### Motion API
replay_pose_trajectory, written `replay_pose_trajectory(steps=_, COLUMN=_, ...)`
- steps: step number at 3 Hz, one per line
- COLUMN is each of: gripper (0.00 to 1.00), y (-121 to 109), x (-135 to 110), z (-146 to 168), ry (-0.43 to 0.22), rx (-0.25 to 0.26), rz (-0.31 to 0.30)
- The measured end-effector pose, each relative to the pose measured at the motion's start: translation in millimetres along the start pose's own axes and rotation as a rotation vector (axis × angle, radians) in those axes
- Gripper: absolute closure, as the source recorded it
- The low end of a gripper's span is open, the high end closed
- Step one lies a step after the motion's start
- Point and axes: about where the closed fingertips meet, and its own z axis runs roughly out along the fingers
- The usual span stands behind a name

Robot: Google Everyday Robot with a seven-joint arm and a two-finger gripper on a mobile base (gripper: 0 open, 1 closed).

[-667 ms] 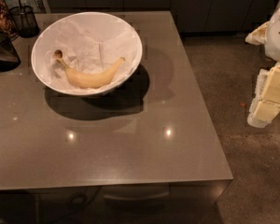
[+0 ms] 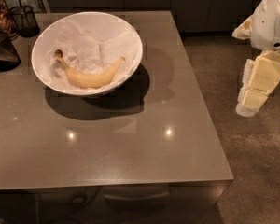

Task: Pick banana from white bowl

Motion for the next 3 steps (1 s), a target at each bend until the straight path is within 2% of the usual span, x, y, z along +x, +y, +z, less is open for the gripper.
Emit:
replay_pose_trajectory(steps=1, gripper=0.00, y=-11, x=-22, z=6, ry=0.004, rx=-0.036, rz=-0.056)
replay_pose_trajectory(steps=2, gripper=0.00, y=-17, x=-51, z=11, ry=0.016, rx=-0.055, rz=-0.142)
replay_pose_trajectory(steps=3, gripper=0.00, y=-21, x=-57, z=12, ry=0.002, rx=-0.035, rz=-0.145)
